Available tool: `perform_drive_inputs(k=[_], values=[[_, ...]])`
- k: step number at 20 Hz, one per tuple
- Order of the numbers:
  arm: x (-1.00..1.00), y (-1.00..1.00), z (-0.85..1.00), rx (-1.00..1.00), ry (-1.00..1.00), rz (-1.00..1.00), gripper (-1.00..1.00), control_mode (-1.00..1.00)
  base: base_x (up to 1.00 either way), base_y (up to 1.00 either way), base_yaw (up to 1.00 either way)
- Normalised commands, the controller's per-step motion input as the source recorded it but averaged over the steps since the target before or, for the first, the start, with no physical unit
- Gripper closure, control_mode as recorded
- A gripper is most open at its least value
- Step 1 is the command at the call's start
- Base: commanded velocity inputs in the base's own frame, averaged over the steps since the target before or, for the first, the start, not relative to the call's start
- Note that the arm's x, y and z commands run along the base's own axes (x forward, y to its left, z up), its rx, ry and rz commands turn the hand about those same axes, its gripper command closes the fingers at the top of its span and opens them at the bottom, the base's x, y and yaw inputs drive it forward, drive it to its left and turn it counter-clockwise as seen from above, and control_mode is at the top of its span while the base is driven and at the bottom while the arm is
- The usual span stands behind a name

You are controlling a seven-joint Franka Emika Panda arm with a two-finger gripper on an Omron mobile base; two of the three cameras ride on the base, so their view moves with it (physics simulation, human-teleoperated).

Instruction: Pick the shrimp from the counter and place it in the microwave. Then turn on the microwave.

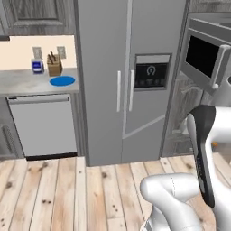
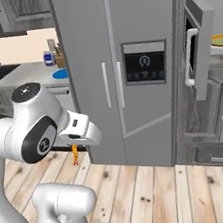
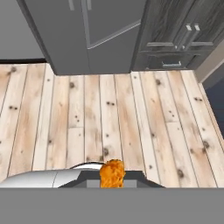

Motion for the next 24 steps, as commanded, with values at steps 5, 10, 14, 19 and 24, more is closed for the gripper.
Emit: perform_drive_inputs(k=[5,10,14,19,24], values=[[0.00,0.00,0.00,0.00,0.00,0.00,1.00,1.00,-0.25,-0.48,0.03],[0.00,0.00,0.00,0.00,0.00,0.00,1.00,1.00,-0.21,-0.53,0.03],[0.00,0.00,0.00,0.00,0.00,0.00,1.00,1.00,-0.22,-0.54,0.04],[0.00,0.00,0.00,0.00,0.00,0.00,1.00,1.00,-0.19,-0.50,0.04],[0.00,0.00,0.00,0.00,0.00,0.00,1.00,1.00,-0.16,-0.53,0.05]])
